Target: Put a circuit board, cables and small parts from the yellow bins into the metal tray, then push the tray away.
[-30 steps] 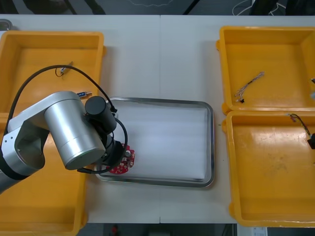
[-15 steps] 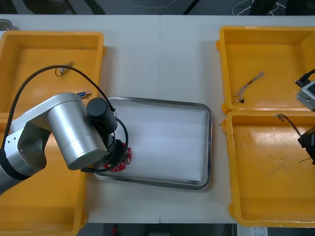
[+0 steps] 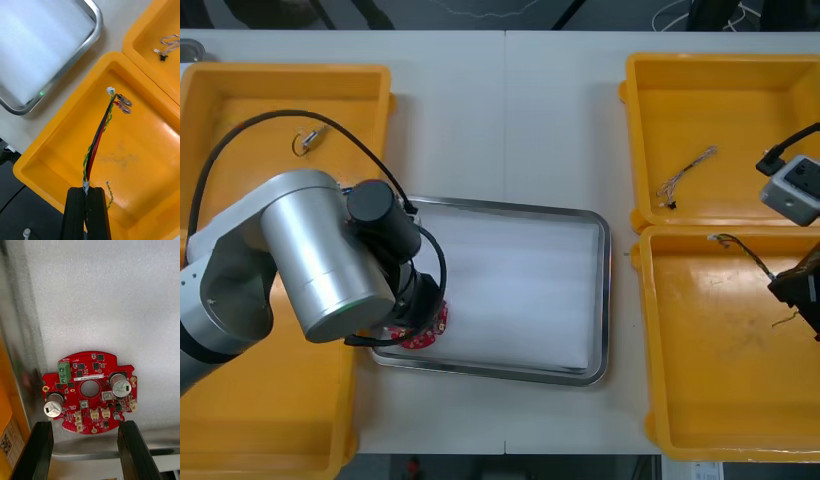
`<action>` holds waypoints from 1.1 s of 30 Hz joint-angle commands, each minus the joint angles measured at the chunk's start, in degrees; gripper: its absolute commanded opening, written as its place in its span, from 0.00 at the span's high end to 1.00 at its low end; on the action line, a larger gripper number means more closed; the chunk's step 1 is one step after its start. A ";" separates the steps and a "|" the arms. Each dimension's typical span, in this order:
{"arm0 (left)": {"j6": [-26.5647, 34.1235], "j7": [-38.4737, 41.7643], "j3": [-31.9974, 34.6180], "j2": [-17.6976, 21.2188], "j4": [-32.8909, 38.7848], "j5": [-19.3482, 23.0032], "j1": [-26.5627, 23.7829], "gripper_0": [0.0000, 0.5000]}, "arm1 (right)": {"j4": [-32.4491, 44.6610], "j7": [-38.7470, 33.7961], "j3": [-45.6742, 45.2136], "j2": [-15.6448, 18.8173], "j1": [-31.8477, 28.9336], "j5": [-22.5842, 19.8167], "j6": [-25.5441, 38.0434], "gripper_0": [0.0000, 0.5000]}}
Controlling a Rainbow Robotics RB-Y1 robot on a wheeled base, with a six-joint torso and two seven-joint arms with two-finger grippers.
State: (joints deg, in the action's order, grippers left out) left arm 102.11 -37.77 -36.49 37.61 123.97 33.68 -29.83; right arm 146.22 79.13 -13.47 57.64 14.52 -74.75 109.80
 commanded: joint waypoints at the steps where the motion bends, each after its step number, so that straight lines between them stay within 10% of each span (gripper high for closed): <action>1: 3.80 4.72 7.66 -1.23 4.88 3.23 -1.72 0.00 | 0.12 3.04 6.62 2.48 8.25 -2.42 0.20 1.00; 10: 6.96 -6.17 22.25 0.97 4.09 9.65 -1.72 0.00 | -0.15 2.43 25.51 1.25 22.92 0.57 0.20 1.00; 33: -5.17 -43.00 41.67 6.69 -19.90 8.77 -3.04 0.00 | -12.10 14.47 51.79 -22.84 35.23 23.07 0.20 1.00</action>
State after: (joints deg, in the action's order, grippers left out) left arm 100.29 -73.39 3.85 42.01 106.42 43.82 -29.89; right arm 135.39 87.90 35.26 36.91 47.77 -54.15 109.86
